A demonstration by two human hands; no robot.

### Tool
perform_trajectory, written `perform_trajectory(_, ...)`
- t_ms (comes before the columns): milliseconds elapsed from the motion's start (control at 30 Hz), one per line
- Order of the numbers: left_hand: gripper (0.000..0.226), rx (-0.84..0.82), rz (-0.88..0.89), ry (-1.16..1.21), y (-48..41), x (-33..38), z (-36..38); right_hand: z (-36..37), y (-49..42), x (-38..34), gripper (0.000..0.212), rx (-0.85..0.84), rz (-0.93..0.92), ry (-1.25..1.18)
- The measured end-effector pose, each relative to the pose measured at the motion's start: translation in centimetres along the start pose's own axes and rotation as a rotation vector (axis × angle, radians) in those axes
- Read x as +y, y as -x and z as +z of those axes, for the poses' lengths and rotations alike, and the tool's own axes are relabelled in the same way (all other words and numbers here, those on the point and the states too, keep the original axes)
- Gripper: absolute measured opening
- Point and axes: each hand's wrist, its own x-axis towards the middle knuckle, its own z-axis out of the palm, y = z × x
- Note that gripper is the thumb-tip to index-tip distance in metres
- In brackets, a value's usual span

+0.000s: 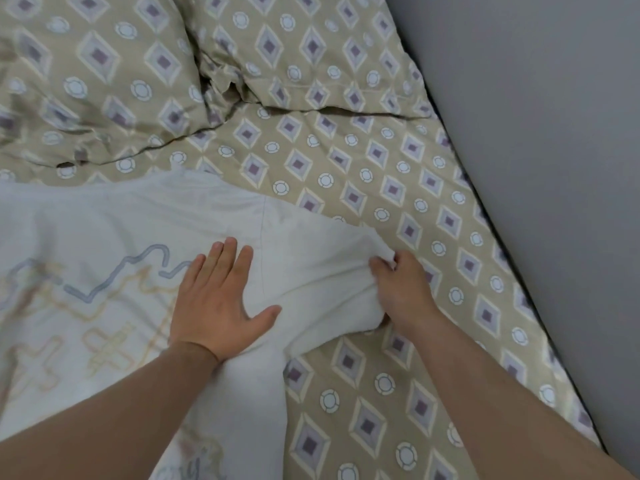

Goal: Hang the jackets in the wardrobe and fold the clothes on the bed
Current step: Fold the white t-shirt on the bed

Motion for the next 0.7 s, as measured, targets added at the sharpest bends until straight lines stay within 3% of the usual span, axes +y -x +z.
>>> perform_trajectory(67,0.105,0.007,-0.004,-0.005,-0.1,0.1,0.1,0.3,-0.5,-0.7,0.026,0.086,-0.059,0.054)
perform_trajectory(133,0.108,0.014,-0.009,-0.007,-0.1,0.0,0.1,0.6,-0.1,-1.1,0.043,0.138,0.031,0.031)
perform_trajectory(233,0.110,0.036,-0.011,0.005,0.1,0.1,0.0,0.7,2.2,0.3,0.056,0.033,0.158,0.116)
perform_trajectory(333,0.114,0.044,0.034,0.008,0.2,0.3,-0.5,1.3,4.7,1.9,0.041,-0.145,0.138,0.208)
perform_trajectory(467,0.119,-0.042,0.057,0.048,3.9,1.5,-0.9,0.2,5.4,3.6,0.027,-0.142,0.166,0.179)
perform_trajectory(533,0.118,-0.125,0.057,0.066,7.2,2.5,-0.5,-0.9,5.2,4.2,0.030,-0.062,0.172,0.174)
perform_trajectory(700,0.088,-0.074,0.151,0.297,12.1,1.8,-2.2,-1.3,5.8,3.7,0.041,0.255,0.069,0.301)
